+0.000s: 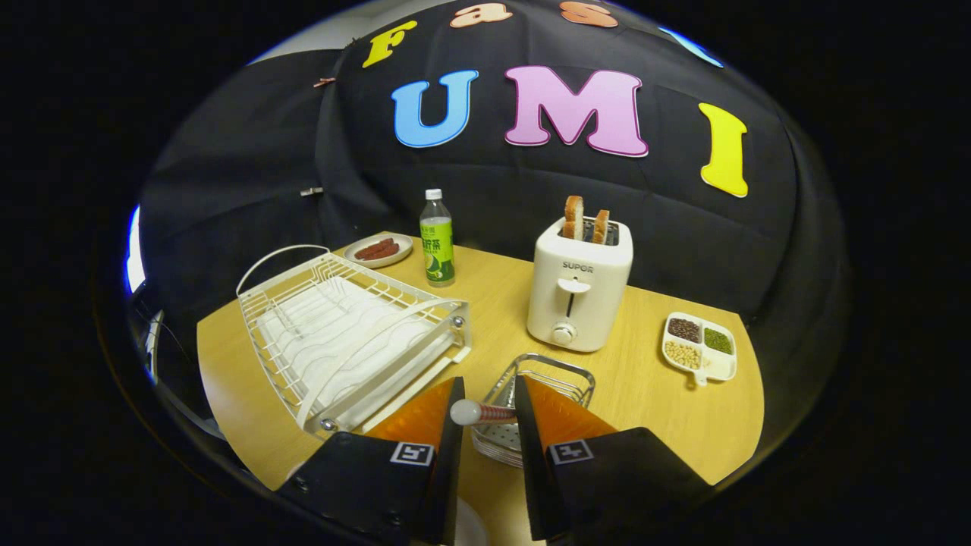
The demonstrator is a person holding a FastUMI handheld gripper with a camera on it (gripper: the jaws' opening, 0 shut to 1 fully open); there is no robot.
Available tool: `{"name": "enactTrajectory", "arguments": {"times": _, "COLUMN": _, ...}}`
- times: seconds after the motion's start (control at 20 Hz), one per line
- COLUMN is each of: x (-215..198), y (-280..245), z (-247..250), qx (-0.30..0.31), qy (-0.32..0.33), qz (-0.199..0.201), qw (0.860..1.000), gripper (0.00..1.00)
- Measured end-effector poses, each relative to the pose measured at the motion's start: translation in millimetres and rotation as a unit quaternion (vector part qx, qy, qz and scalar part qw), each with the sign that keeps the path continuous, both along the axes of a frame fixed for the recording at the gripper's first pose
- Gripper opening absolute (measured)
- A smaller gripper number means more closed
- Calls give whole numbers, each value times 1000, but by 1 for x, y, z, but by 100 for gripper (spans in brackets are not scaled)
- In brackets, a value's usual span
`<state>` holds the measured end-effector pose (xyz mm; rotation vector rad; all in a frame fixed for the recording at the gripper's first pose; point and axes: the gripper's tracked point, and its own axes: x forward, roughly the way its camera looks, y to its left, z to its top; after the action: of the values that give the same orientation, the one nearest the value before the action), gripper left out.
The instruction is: Take the plate from the dish rack, then take the spoon from the basket and place it into the plate.
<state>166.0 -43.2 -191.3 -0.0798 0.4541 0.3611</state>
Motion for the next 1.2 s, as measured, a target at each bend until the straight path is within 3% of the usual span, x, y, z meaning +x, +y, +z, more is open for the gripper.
{"name": "enactTrajectory", "arguments": {"times": 0.1, "x": 7, "y": -14, "z": 15, "qx": -13, "qy": -29, "qz": -21, "qw": 999, "gripper": 28}}
{"name": "enactTrajectory", "arguments": {"times": 0.15, "x": 7, "y": -11, "z": 13, "qx": -9, "qy": -21, "qz": -19, "qw": 1000, "gripper": 17}}
{"name": "enactTrajectory", "arguments": {"times": 0.55, "x": -2, "y": -29, "z": 55, "qx": 1, "qy": -43, "qz": -12, "qw": 999, "gripper": 14}}
{"name": "enactTrajectory", "arguments": {"times": 0.9, "x": -41, "y": -22, "z": 109, "qx": 57, "qy": -45, "qz": 33, "qw": 997, "gripper": 13}}
{"name": "enactTrajectory", "arguments": {"times": 1.2, "x": -77, "y": -8, "z": 104, "qx": 67, "qy": -35, "qz": 88, "qw": 993, "gripper": 13}}
